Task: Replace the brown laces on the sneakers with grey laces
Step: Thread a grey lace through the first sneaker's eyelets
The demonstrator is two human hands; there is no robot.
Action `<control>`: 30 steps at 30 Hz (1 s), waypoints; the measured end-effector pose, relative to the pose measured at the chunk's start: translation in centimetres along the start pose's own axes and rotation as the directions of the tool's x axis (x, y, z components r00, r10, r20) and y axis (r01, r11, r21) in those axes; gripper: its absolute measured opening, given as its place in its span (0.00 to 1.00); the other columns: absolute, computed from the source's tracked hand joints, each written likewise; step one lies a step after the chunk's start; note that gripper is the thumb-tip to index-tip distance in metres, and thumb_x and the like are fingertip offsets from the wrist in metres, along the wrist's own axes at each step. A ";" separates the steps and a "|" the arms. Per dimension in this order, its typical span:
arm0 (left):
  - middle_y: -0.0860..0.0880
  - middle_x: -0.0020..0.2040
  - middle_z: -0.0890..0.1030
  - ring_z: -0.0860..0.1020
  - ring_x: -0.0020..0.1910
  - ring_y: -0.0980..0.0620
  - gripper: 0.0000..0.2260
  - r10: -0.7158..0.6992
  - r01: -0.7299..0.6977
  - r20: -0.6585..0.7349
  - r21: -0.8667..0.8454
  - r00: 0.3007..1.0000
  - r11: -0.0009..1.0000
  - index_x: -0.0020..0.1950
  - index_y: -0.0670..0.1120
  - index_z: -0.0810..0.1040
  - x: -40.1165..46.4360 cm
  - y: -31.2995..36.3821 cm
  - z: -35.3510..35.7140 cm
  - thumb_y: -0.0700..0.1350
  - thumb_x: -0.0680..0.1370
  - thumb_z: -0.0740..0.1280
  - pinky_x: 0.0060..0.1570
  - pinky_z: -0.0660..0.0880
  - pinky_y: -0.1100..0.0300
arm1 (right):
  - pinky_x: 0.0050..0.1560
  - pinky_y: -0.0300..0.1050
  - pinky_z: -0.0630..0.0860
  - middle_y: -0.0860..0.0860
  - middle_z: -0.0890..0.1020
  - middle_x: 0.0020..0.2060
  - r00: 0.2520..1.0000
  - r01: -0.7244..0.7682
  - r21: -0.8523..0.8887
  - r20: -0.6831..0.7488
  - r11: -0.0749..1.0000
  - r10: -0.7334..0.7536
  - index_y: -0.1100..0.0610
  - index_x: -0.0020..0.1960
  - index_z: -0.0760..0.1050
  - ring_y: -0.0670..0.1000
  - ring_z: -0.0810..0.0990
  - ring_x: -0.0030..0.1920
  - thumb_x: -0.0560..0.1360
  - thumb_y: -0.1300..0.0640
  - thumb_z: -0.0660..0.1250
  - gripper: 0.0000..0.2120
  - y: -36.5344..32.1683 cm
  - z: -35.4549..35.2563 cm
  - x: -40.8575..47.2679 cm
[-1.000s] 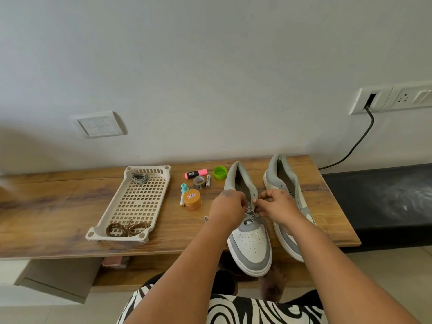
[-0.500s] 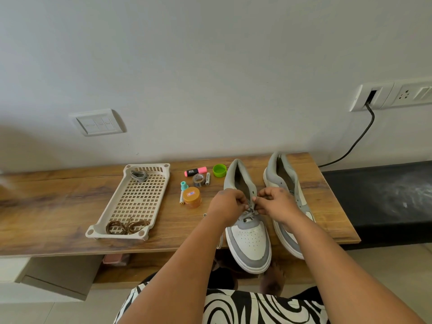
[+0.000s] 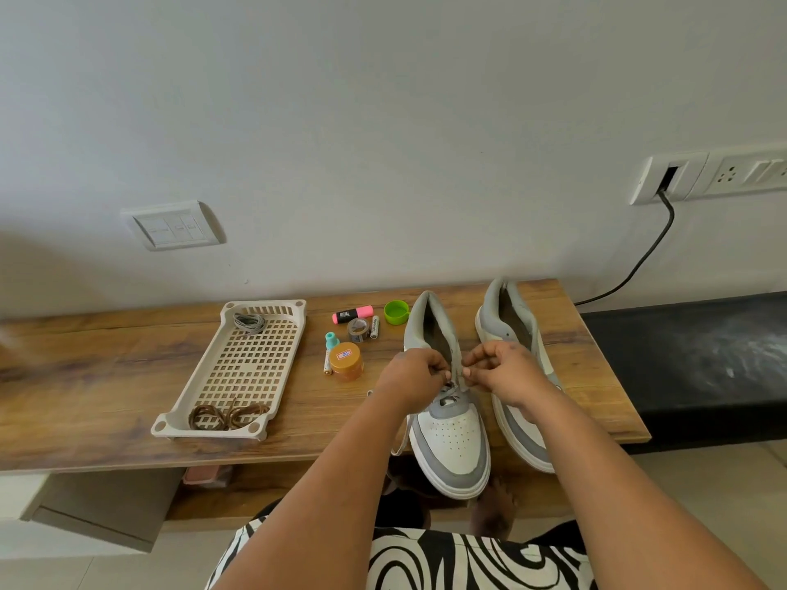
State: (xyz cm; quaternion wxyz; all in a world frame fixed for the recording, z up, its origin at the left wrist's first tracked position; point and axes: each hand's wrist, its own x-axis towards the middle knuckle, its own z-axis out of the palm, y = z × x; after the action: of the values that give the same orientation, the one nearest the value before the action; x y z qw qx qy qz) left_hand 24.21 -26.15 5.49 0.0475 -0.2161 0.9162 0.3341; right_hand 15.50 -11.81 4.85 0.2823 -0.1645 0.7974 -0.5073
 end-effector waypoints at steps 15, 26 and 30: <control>0.48 0.54 0.79 0.76 0.51 0.50 0.11 -0.016 0.012 0.078 0.053 0.997 0.999 0.60 0.49 0.79 0.0 0.2 -0.2 0.42 0.81 0.60 0.49 0.72 0.58 | 0.62 0.55 0.66 0.47 0.74 0.53 0.997 0.042 -0.729 -0.009 0.683 -0.071 0.46 0.48 0.77 0.56 0.64 0.67 0.78 0.43 0.64 0.08 -1.8 -0.2 -1.0; 0.43 0.62 0.72 0.70 0.63 0.43 0.16 -0.040 0.030 0.108 0.093 0.993 0.995 0.63 0.51 0.78 0.1 0.2 -0.7 0.40 0.81 0.56 0.64 0.71 0.48 | 0.64 0.55 0.62 0.50 0.70 0.64 0.988 0.085 -0.812 -0.008 0.578 -0.157 0.48 0.61 0.77 0.56 0.60 0.67 0.80 0.45 0.60 0.14 -2.0 1.8 -1.4; 0.44 0.62 0.72 0.70 0.63 0.43 0.16 -0.030 0.023 0.120 0.066 0.992 0.998 0.60 0.52 0.79 0.1 -0.1 -0.9 0.39 0.80 0.56 0.64 0.70 0.49 | 0.61 0.53 0.64 0.50 0.72 0.59 0.975 -0.038 -0.826 -0.154 0.562 -0.161 0.48 0.59 0.78 0.55 0.64 0.64 0.80 0.47 0.61 0.12 -2.5 -0.1 -1.5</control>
State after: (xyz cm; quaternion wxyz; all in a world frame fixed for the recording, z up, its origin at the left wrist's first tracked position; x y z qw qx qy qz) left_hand 24.19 -26.86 6.12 0.1141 -0.2060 0.9190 0.3163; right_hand 16.57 -11.99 7.56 0.0683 -0.2499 0.9606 -0.1002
